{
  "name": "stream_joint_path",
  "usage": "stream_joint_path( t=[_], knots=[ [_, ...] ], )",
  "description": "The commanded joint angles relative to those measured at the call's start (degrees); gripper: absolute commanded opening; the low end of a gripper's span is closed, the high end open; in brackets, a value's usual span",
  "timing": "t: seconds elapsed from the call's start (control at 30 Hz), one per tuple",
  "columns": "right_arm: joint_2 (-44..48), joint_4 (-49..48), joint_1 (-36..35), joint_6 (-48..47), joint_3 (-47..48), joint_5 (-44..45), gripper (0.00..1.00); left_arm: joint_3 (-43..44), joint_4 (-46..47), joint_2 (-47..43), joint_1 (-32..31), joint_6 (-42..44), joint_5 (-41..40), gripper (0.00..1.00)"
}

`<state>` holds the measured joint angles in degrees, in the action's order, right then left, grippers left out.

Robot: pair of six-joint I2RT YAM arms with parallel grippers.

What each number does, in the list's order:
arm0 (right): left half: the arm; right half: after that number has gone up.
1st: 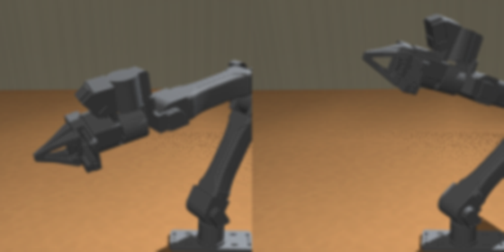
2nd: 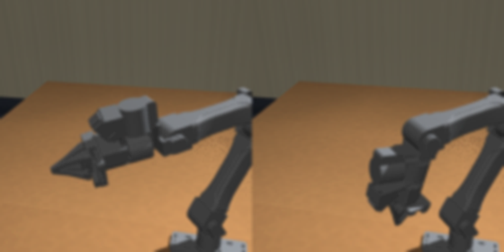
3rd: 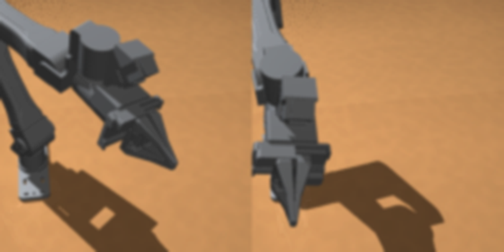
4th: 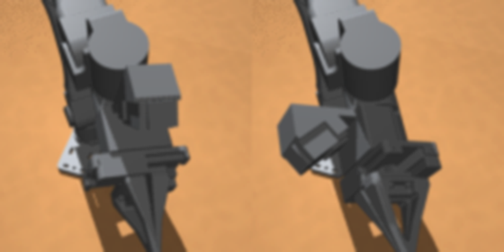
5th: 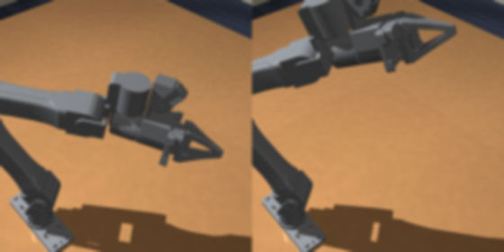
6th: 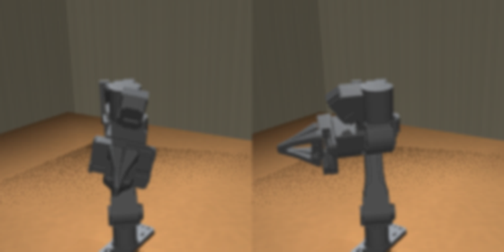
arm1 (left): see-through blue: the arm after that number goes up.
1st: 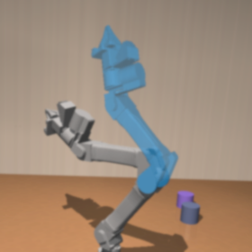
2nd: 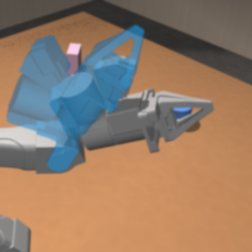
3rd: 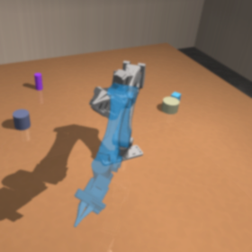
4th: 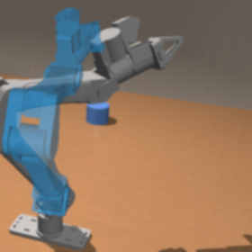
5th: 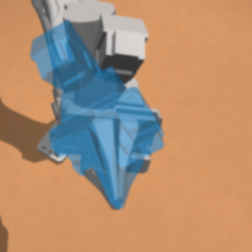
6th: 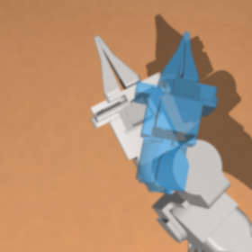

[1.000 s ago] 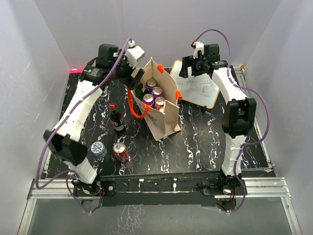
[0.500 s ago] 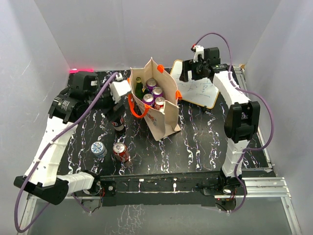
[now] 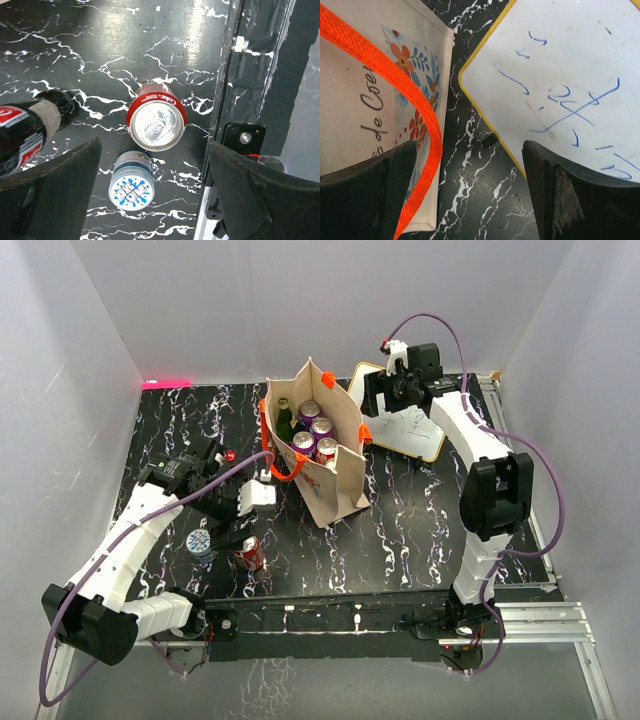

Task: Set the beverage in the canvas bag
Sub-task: Pick up the drink from the center of the board.

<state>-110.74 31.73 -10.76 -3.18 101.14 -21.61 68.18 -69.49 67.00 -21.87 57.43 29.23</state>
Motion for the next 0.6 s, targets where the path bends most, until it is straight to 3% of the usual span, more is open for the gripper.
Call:
stream_joint_path(
  t=[0.0,0.4,0.57],
  knots=[
    [5.7,-3.2,0.1,-0.5,-2.1,1.7,0.9,-4.1,-3.5,-2.1,-0.3,8.7,3.2,0.89],
    [9.2,-3.2,-0.1,-0.5,-5.7,2.4,0.9,-12.0,12.4,1.0,-0.3,4.2,-1.5,0.93],
    [10.2,-3.4,-0.1,-0.9,-7.1,3.1,0.9,-12.9,12.2,3.5,-0.4,6.0,0.2,0.92]
  ],
)
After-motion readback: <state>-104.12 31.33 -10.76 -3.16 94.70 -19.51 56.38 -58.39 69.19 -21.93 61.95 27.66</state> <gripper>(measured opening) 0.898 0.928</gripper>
